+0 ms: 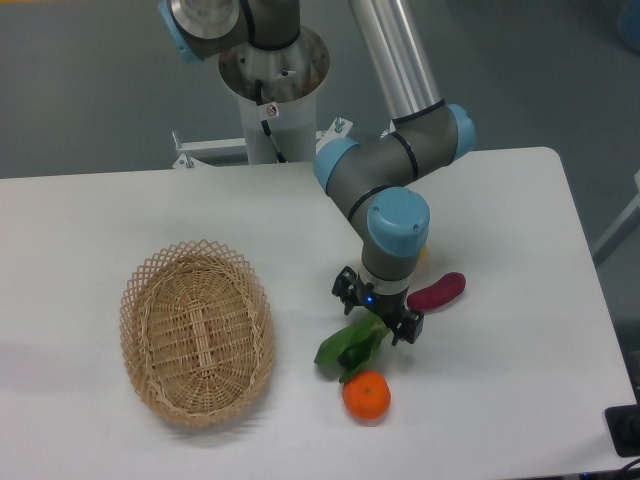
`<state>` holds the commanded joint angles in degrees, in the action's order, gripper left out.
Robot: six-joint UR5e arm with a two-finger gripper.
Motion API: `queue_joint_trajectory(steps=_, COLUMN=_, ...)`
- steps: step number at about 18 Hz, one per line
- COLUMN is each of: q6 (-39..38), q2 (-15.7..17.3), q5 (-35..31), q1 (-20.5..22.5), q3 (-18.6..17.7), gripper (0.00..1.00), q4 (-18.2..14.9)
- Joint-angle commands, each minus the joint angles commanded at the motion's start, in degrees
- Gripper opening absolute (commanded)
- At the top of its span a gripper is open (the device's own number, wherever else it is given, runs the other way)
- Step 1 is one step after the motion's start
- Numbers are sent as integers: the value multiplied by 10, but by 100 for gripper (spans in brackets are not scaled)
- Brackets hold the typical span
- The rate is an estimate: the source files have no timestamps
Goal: Pick up the green vegetable from the table
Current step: 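Close the gripper on the bok choy stem, then lift the bok choy up and away from the tangerine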
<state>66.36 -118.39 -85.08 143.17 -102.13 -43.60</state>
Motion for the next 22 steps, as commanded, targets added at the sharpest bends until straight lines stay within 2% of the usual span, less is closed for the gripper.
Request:
queue_joint_trajectory(steps=2, q6=2, q2=0, q5=0, q1=0, q3=0, gripper=51, q4=0)
queue_joint_trajectory(steps=7, q6=4, q2=3, q5=0, q1=0, q3=7, gripper=39, q4=-1)
queue_joint_trajectory(steps=13, q6=12, q2=11, q5=1, q1=2, q3=11, gripper=36, q4=-1)
queue_joint_trajectory(steps=17, q6=27, q2=54, q5=5, q1=14, q3=18, gripper=36, q4=-10)
queue_joint_trajectory(steps=22, q6=49, q2=92, q5=11, q1=27, q3=36, gripper=36, q4=-27)
